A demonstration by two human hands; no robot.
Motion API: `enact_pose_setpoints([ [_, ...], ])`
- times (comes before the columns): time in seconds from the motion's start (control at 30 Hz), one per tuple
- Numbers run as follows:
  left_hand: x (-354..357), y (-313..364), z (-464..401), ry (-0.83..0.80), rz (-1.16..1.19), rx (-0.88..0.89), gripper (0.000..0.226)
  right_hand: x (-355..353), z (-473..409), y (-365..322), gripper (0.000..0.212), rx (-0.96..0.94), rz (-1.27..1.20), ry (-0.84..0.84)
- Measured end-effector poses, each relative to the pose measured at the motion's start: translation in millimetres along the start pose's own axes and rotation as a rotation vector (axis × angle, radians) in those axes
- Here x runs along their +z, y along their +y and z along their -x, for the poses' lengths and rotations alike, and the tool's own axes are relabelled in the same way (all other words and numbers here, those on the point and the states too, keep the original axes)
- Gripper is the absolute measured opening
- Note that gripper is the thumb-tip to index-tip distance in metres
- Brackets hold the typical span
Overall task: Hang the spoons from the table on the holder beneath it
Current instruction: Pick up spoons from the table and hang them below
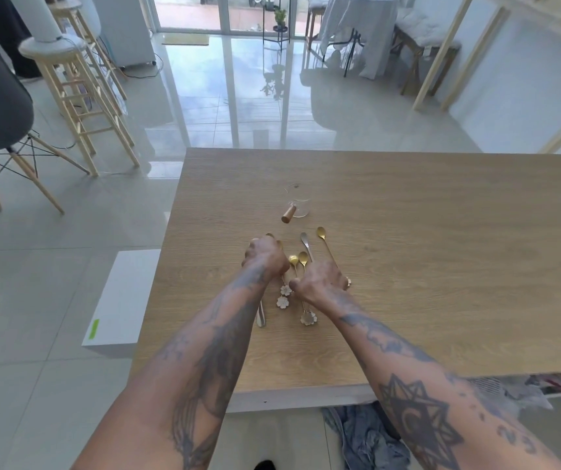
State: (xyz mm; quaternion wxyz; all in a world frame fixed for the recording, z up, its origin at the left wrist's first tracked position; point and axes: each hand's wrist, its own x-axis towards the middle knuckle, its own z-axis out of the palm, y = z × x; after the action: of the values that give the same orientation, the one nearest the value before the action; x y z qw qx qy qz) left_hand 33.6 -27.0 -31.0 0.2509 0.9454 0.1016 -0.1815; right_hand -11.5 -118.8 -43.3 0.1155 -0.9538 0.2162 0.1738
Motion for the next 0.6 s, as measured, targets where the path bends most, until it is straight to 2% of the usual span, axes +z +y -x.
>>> enact_pose_setpoints([
  [0.2, 0.1, 1.8, 1.8, -0.008, 0.028, -0.007, 0.014, 3.2, -0.8, -1.2, 0.048, 0.007, 0.015, 0.000],
  [0.43, 1.4, 1.6, 0.5, -0.022, 0.017, 0.011, 0.023, 4.4, -3.8, -0.6, 0.049, 0.025, 0.018, -0.043],
  [0.53, 1.6, 0.9, 0.7, -0.030, 0.015, 0.019, 0.025, 3.2, -2.7, -2.3, 0.048, 0.009, 0.082, -0.061],
  [0.6, -0.4, 0.0, 0.5, -0.036, 0.018, 0.025, 0.025, 3.4, -0.8, -5.1, 0.045, -0.037, 0.213, -0.039],
])
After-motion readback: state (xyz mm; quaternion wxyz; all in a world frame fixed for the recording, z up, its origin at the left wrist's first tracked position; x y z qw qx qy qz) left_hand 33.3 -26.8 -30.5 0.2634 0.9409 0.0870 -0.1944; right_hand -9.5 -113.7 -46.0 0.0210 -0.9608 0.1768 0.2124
